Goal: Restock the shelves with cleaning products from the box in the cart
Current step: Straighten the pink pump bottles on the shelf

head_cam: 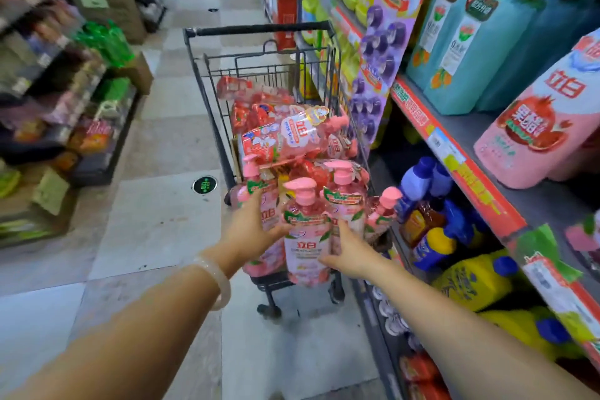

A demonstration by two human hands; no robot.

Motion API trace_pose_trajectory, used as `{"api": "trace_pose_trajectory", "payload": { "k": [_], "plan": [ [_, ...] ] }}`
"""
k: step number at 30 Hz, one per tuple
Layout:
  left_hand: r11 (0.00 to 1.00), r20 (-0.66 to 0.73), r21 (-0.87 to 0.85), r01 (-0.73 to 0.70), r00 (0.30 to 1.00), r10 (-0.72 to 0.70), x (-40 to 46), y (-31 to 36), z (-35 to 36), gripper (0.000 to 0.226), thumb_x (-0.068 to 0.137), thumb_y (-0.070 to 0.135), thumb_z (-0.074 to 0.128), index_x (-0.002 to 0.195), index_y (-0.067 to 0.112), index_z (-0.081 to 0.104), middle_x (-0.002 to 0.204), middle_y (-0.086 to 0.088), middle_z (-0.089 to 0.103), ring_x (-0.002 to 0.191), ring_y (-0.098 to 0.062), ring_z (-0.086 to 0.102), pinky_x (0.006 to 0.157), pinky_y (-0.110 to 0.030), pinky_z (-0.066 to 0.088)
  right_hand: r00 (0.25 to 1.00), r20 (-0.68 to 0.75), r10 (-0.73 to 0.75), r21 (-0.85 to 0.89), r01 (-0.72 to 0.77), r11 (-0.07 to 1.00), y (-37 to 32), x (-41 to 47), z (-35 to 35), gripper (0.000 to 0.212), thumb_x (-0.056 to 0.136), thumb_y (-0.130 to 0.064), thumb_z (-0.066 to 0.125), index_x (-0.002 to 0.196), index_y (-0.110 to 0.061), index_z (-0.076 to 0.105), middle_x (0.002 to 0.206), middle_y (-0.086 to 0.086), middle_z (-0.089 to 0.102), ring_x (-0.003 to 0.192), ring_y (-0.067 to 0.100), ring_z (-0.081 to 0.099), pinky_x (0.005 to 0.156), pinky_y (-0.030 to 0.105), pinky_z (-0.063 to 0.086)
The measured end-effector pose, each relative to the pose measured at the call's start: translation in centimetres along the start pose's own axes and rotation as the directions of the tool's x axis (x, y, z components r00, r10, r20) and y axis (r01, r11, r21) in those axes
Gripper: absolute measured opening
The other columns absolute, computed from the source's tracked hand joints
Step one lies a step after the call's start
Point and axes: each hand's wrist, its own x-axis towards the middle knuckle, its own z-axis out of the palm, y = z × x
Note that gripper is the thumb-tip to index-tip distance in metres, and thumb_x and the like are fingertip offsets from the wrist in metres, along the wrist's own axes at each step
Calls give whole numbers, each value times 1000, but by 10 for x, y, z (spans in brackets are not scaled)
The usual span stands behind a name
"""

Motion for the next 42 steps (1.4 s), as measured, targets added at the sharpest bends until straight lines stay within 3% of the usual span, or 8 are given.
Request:
{"api": "trace_pose_trajectory", "payload": {
  "k": [3, 6, 10, 18, 25, 30, 34, 42],
  "plan": [
    [977, 81, -152, 153, 987, -142, -6, -20, 39, 70, 77, 26, 76, 136, 18, 40, 135, -1, 53, 121, -22, 54, 100, -34, 44, 1000, -7, 10, 87, -9, 996, 7, 8, 12, 89, 77, -19, 73, 146, -11, 18, 143, 9, 43, 134, 27, 41, 112, 41, 34],
    [926, 115, -288, 245, 969, -221, -4, -35, 75, 61, 74, 18, 79, 126, 15, 47, 116, 4, 61, 106, -16, 61, 81, -22, 53, 999, -39, -17, 115, 21, 993, 18, 19, 26, 86, 73, -28, 79, 141, -11, 30, 138, 6, 48, 129, 21, 45, 109, 35, 37],
    [875, 123, -414, 251, 968, -220, 10, -47, 105, 58, 69, 14, 82, 116, 21, 51, 110, 8, 64, 104, -11, 62, 90, -30, 52, 987, -150, 62, 132, -43, 990, 33, 35, 40, 84, 68, -35, 82, 136, -14, 36, 135, 5, 52, 126, 25, 49, 105, 42, 41],
    [779, 76, -574, 254, 963, -258, 14, -39, 114, 46, 71, 8, 79, 110, 19, 55, 93, 16, 65, 86, -2, 62, 67, -11, 48, 970, -222, 102, 180, -62, 982, 31, 39, 43, 66, 72, -22, 78, 127, -13, 42, 130, 6, 55, 122, 27, 51, 102, 40, 41],
    [768, 40, -583, 266, 953, -300, 3, -36, 100, 41, 69, 23, 82, 103, 25, 60, 102, 4, 71, 96, -19, 67, 88, -46, 54, 991, -126, 45, 194, -20, 981, 15, 27, 23, 66, 70, -24, 79, 125, -15, 44, 124, 3, 57, 115, 21, 55, 96, 41, 48],
    [752, 22, -622, 219, 965, -262, -5, -16, 70, 43, 65, 22, 84, 100, 23, 60, 99, 3, 72, 92, -19, 70, 85, -48, 56, 993, -118, 14, 237, 14, 971, -12, 8, 0, 64, 70, -24, 80, 123, -19, 44, 122, 4, 58, 110, 21, 57, 94, 41, 50],
    [756, -3, -642, 127, 986, -168, -8, 20, 34, 54, 60, 19, 84, 107, 11, 59, 99, -3, 73, 90, -18, 70, 85, -42, 56, 988, -148, -43, 291, 85, 953, -37, -11, -31, 60, 74, -19, 78, 123, -17, 43, 117, 0, 56, 105, 15, 56, 75, 22, 50],
    [791, -106, -597, -137, 990, 91, -14, 134, -49, 54, 50, 30, 88, 96, 12, 64, 88, -3, 74, 82, -20, 72, 66, -28, 55, 899, -411, -152, 307, 294, 905, -98, -61, -121, 57, 68, -28, 82, 112, -25, 46, 115, 0, 65, 104, 16, 63, 92, 41, 52]
  ]
}}
